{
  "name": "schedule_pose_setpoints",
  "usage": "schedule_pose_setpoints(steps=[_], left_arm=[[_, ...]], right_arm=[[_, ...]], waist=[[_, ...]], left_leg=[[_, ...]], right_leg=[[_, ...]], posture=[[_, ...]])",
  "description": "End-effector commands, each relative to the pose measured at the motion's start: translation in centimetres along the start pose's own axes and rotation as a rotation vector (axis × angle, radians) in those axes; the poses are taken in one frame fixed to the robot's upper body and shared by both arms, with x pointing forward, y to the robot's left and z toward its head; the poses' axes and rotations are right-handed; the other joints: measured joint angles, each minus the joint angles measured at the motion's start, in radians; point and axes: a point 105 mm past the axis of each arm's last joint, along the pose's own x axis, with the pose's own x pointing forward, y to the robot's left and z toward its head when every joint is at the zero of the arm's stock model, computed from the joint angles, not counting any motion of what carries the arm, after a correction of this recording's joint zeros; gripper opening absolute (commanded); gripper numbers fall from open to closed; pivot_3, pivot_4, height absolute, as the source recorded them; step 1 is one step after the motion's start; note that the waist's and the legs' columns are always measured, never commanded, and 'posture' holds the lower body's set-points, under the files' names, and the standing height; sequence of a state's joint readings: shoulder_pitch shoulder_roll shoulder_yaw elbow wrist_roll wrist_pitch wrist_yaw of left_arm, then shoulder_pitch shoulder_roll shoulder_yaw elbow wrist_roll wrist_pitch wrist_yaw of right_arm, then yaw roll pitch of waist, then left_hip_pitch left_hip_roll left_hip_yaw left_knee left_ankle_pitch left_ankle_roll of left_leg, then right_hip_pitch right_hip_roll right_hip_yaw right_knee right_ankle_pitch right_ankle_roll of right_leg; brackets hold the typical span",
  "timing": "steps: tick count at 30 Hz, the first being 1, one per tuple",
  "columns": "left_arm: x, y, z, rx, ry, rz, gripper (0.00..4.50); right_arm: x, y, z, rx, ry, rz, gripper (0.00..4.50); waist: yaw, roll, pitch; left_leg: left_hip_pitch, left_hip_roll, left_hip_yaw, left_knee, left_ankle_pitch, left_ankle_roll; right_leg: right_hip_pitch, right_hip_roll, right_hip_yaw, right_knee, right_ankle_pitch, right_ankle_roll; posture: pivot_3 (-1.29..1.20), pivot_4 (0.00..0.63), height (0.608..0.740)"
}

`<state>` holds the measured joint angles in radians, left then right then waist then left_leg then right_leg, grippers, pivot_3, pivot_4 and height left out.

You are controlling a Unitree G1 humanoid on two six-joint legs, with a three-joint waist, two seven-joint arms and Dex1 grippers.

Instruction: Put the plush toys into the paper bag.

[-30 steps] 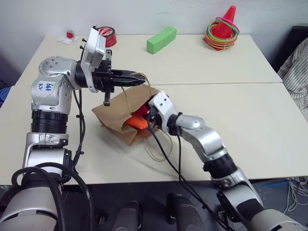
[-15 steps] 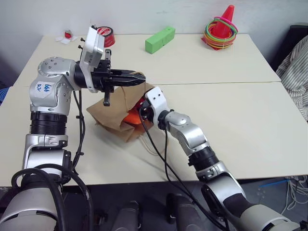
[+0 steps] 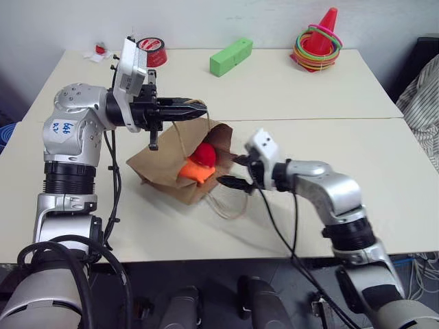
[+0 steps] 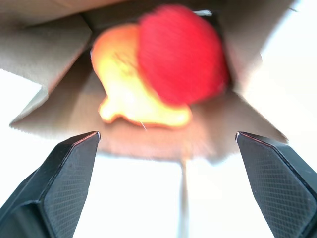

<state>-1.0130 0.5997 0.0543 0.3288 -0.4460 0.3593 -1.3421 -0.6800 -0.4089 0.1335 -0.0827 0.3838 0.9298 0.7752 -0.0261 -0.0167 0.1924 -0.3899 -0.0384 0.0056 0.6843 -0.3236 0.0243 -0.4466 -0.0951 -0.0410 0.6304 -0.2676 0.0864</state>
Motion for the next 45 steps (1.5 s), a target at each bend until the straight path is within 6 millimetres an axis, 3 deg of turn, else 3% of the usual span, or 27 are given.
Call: schedule_pose_setpoints(steps=[1,4,7,10,17,21,26,30,35,39,42,45], left_arm=[[0.0,-0.2,1.5,0.055,-0.036,-0.005,0.00],[0.0,-0.3,1.5,0.055,-0.036,-0.004,0.00],[0.0,-0.2,1.6,0.057,-0.038,-0.004,0.00],[0.0,-0.1,1.7,0.051,-0.056,0.002,0.00],[0.1,-0.5,0.9,0.035,-0.054,0.006,0.00],[0.0,-0.2,0.9,0.044,-0.055,0.021,0.00],[0.1,0.4,1.3,0.063,-0.094,0.044,0.00],[0.5,1.6,1.5,0.063,-0.164,0.092,0.00],[1.4,2.6,1.6,0.063,-0.215,0.111,0.00],[2.4,2.6,1.6,0.042,-0.233,0.067,0.00],[2.4,2.5,1.0,0.029,-0.207,0.066,0.00],[2.1,2.3,1.0,0.031,-0.202,0.071,0.63]], right_arm=[[-0.8,-0.2,-1.0,0.048,0.041,0.003,4.46],[-0.6,0.4,-2.7,0.126,0.119,0.055,4.46],[-0.1,2.6,-3.9,0.247,0.183,0.196,4.46],[0.7,3.1,-4.4,0.251,0.196,0.207,3.89],[1.0,3.1,-3.4,0.336,0.090,0.207,1.49],[-2.4,4.6,-0.6,0.356,-0.072,0.324,0.17],[-7.4,5.4,2.9,0.333,-0.216,0.370,0.07],[-11.6,4.3,7.5,0.259,-0.393,0.306,0.07],[-13.5,3.3,10.7,0.227,-0.503,0.232,0.07],[-12.8,2.7,10.3,0.259,-0.522,0.201,0.07],[-12.2,1.1,8.2,0.311,-0.489,0.101,0.07],[-12.6,0.3,7.3,0.349,-0.510,0.064,0.00]], waist=[[-0.001,0.000,0.000],[-0.001,0.000,0.000],[-0.001,0.000,0.000],[-0.001,0.000,0.000],[0.001,0.000,0.000],[0.014,0.000,0.000],[0.028,0.000,0.000],[0.029,0.000,0.000],[0.026,0.000,0.000],[0.025,0.000,0.000],[0.026,-0.001,0.000],[0.026,-0.001,0.000]], left_leg=[[0.000,0.000,0.000,0.000,0.000,0.000],[0.000,0.000,0.000,0.000,0.000,0.000],[0.000,0.000,0.001,0.000,0.000,0.000],[0.000,0.000,0.000,0.000,0.000,0.000],[0.000,0.000,0.000,0.000,0.000,0.000],[0.000,0.000,0.000,0.000,0.000,0.000],[0.000,0.000,-0.001,0.000,0.000,0.000],[0.000,0.000,-0.001,0.000,0.000,0.000],[0.000,0.000,-0.001,-0.001,0.000,0.000],[0.000,0.000,0.000,-0.001,0.000,0.001],[0.000,0.000,0.001,-0.001,0.000,0.001],[0.000,0.000,0.001,-0.001,0.000,0.002]], right_leg=[[0.000,0.000,0.000,0.000,0.000,0.000],[0.000,0.000,0.000,0.000,0.000,0.000],[0.000,0.000,0.000,0.000,0.000,0.000],[0.000,0.000,0.000,0.000,0.000,0.000],[0.000,0.000,0.000,0.000,0.000,0.000],[0.000,-0.001,0.000,-0.001,0.000,0.000],[0.001,-0.001,-0.001,-0.002,0.000,0.000],[0.001,-0.002,-0.001,-0.002,0.000,0.000],[0.001,-0.002,-0.002,-0.002,0.000,0.001],[0.001,-0.002,-0.001,-0.002,0.000,0.001],[0.001,-0.001,-0.001,-0.002,0.000,0.001],[0.001,-0.002,0.000,-0.002,0.001,0.001]], posture=[[0.00,0.150,0.740],[0.00,0.150,0.740],[0.00,0.150,0.740],[0.00,0.150,0.740],[0.00,0.150,0.740],[0.00,0.150,0.740],[0.00,0.150,0.740],[0.00,0.150,0.740],[0.00,0.150,0.740],[0.00,0.150,0.740],[0.00,0.150,0.740],[0.00,0.150,0.740]])
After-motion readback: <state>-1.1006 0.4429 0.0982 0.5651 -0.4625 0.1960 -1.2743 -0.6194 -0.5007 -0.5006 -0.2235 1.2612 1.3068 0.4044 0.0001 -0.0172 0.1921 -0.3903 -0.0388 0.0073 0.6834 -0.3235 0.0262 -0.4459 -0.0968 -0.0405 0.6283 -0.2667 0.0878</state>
